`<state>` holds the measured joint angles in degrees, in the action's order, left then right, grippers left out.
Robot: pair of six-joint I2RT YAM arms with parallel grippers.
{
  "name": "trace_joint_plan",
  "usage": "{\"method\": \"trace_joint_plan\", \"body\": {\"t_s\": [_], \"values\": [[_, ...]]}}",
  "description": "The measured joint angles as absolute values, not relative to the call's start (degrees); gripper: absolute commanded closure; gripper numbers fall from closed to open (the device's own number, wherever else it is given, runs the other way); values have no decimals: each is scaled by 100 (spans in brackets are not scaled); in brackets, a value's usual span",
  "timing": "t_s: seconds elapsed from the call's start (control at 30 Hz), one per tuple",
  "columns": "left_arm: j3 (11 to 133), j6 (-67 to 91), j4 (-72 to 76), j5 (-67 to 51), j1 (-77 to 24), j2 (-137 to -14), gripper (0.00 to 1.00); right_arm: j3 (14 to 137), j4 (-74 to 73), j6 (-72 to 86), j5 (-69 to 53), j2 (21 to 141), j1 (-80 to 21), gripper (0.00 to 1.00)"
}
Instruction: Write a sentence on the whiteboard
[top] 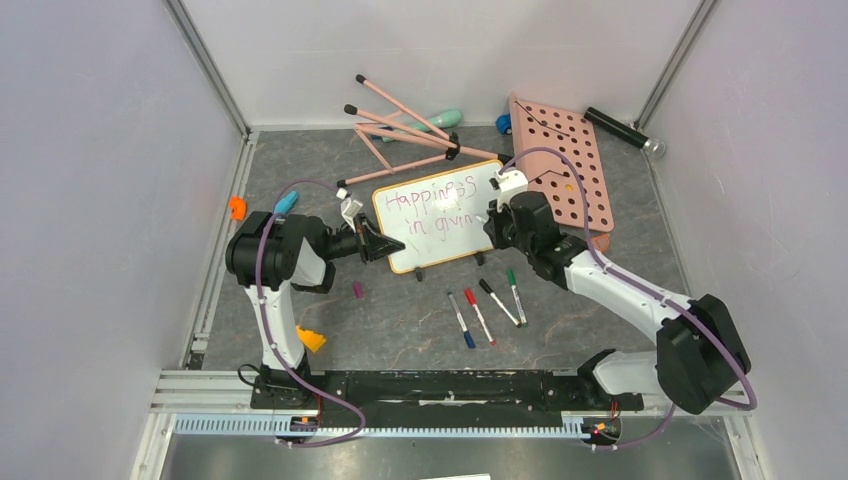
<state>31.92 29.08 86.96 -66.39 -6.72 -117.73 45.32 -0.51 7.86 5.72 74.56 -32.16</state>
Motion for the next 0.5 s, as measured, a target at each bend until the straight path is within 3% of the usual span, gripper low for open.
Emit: {"method": "trace_joint_plan", "body": {"t_s": [0.5], "values": [[3192,2912,8691,-6630,-672,-11771,97,4757,-36,762,626,7688,-3168,100]]}}
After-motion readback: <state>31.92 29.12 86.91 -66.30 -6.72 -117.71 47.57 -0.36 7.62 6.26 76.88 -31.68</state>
